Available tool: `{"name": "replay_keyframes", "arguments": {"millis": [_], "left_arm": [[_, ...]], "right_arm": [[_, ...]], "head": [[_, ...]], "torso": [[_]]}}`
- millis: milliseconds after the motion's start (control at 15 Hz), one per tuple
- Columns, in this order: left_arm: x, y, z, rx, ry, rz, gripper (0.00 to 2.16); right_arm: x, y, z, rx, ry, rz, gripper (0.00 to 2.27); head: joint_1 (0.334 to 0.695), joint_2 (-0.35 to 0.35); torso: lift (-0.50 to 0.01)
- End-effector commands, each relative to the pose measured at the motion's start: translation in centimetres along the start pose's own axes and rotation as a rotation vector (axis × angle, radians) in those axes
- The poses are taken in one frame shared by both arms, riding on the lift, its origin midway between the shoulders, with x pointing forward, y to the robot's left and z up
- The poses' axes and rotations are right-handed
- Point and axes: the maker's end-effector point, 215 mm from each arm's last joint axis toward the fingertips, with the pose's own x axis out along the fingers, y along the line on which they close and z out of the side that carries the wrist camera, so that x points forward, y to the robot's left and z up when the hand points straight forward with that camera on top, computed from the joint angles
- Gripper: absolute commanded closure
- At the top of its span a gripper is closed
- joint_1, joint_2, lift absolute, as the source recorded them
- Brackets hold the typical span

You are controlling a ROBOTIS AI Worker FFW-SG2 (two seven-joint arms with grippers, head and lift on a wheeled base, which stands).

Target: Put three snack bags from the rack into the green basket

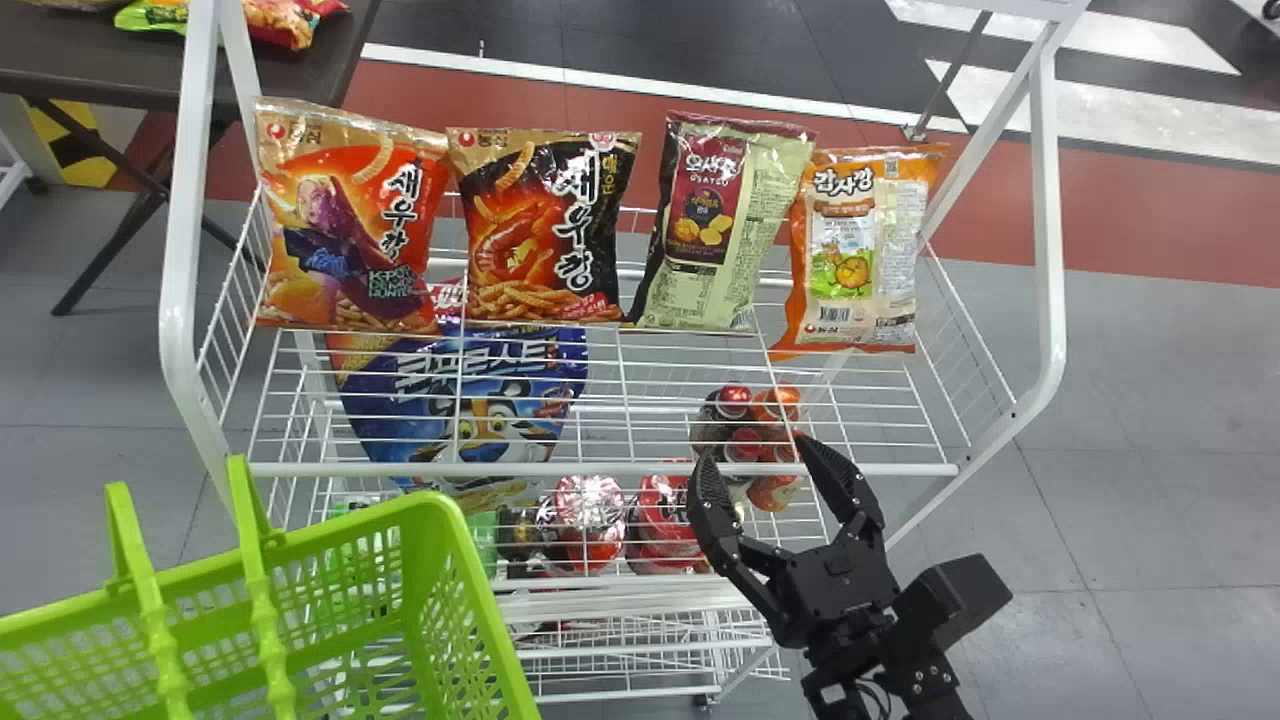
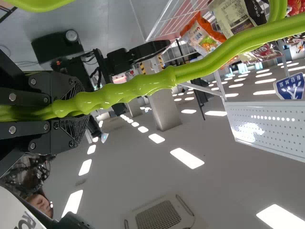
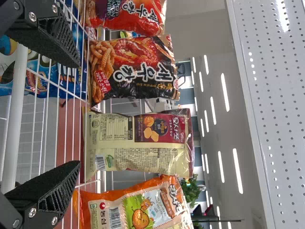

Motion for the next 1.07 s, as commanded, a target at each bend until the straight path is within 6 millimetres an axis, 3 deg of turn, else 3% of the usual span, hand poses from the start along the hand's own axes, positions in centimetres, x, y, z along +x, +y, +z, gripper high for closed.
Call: {"name": "replay_keyframes", "arguments": {"millis": [0, 600, 800, 1000], "left_arm": [[0.1, -0.1, 0.1, 0.002, -0.003, -0.004, 2.15], [0.1, -0.2, 0.1, 0.004, -0.003, -0.008, 2.15], [0.3, -0.1, 0.0, 0.003, 0.002, -0.006, 2.15], [0.3, -0.2, -0.1, 0.004, 0.003, -0.007, 2.15]], "right_arm": [[0.0, 0.0, 0.0, -0.001, -0.001, 0.000, 0.08], [0.3, 0.2, 0.3, 0.001, -0.007, 0.004, 0.08], [3.9, 2.5, 0.3, 0.021, 0.018, 0.052, 0.08], [8.9, 7.3, -0.1, 0.040, 0.082, 0.152, 0.08]], "head": [[0.695, -0.234], [0.695, -0.235], [0.695, -0.225], [0.695, -0.150]], "torso": [[0.000], [0.000], [0.000], [0.000]]}}
